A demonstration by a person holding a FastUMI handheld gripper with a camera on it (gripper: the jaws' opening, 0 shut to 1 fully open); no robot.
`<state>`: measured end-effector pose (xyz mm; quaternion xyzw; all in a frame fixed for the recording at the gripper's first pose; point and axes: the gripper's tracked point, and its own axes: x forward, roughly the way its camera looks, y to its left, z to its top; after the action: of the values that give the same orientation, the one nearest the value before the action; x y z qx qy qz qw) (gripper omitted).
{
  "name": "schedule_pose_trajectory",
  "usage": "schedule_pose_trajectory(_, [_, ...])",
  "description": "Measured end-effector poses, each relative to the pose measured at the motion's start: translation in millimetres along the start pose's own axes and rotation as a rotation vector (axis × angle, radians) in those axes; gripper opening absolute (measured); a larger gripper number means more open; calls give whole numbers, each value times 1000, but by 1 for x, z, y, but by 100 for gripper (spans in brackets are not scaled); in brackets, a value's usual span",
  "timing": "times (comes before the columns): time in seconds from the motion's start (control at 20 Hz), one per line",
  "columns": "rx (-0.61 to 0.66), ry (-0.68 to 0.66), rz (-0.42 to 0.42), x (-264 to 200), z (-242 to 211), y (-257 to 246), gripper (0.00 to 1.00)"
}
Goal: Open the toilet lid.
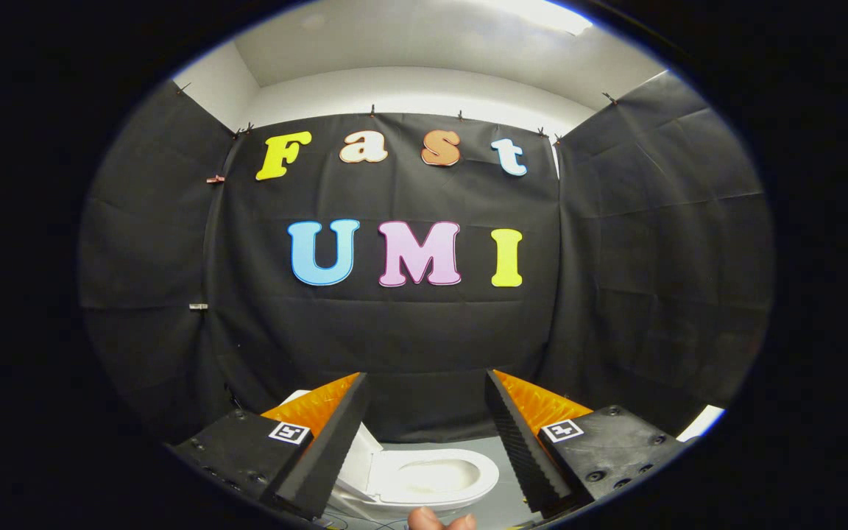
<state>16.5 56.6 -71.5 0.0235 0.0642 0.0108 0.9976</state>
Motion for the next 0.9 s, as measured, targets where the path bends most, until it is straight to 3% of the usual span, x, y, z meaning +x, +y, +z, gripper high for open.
schedule_pose_trajectory(0.9, [-3,6,6,3,-7,6,98])
